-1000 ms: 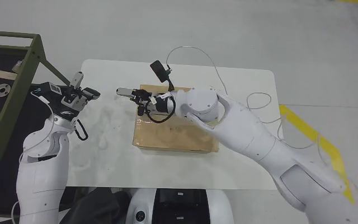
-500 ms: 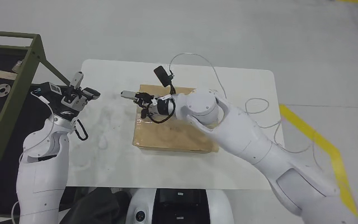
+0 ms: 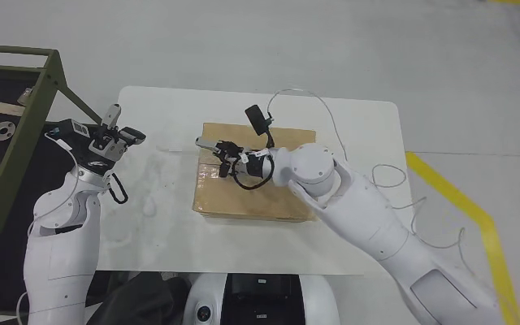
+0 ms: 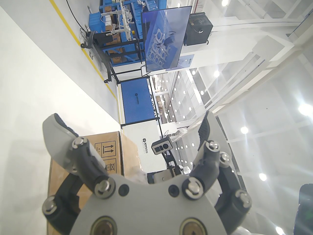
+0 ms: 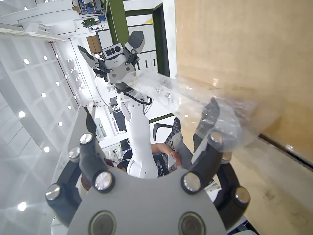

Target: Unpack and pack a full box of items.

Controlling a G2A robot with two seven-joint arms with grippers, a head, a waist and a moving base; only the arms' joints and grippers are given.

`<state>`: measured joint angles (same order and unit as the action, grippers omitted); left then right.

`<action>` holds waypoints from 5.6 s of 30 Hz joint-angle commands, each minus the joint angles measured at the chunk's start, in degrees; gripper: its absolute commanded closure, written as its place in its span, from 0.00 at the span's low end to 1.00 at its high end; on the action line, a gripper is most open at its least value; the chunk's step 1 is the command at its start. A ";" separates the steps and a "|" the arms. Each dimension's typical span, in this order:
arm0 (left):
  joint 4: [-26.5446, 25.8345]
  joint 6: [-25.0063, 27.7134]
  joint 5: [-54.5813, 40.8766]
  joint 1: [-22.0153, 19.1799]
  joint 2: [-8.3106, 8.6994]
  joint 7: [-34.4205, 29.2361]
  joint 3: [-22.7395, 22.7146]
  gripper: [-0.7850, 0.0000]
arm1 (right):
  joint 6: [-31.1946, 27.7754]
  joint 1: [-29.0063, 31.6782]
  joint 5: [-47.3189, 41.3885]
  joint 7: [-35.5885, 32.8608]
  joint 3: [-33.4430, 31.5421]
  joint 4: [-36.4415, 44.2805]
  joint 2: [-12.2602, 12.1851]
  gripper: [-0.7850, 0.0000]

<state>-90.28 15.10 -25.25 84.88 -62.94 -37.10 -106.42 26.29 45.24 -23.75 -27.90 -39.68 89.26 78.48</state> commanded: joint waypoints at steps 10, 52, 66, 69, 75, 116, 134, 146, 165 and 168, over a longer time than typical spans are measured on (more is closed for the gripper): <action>0.00 0.00 0.00 0.00 0.00 0.00 0.00 0.00 | -3.24 3.69 3.07 -1.48 -3.26 5.36 -0.94 0.00; 0.00 0.00 0.00 0.00 0.00 0.00 0.00 0.00 | -11.19 -5.85 4.41 -0.65 4.10 -7.50 8.07 0.00; 0.00 0.00 0.00 0.00 0.00 0.00 0.00 0.00 | -13.20 -3.93 29.55 -12.60 -3.62 3.21 2.85 0.00; 0.00 0.00 0.00 0.00 0.00 0.00 0.00 0.00 | -15.98 -5.72 30.83 -14.79 -4.67 1.22 2.72 0.00; 0.00 0.00 0.00 0.00 0.00 0.00 0.00 0.00 | -17.63 -10.16 33.42 -20.55 -2.73 -3.06 3.34 0.06; 0.00 0.00 0.00 0.00 0.00 0.00 0.00 0.00 | -11.52 -13.04 58.86 -29.36 5.09 -3.61 5.57 0.72; 0.00 0.00 0.00 0.00 0.00 0.00 0.00 0.00 | -11.62 -7.77 67.69 -28.61 4.33 4.59 5.14 0.23; 0.00 0.00 0.00 0.00 0.00 0.00 0.00 0.00 | -10.41 -9.12 73.98 -30.97 7.17 2.29 6.86 0.75; 0.00 0.00 0.00 0.00 0.00 0.00 0.00 0.00 | -9.04 -2.05 81.96 -29.86 2.67 11.50 6.53 0.71; 0.00 0.00 0.00 0.00 0.00 0.00 0.00 0.00 | -10.82 -1.02 81.60 -30.31 2.97 11.85 6.63 0.70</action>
<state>-90.28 15.10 -25.25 84.88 -62.94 -37.10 -106.42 15.77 44.13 57.64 -57.98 -36.97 101.30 85.05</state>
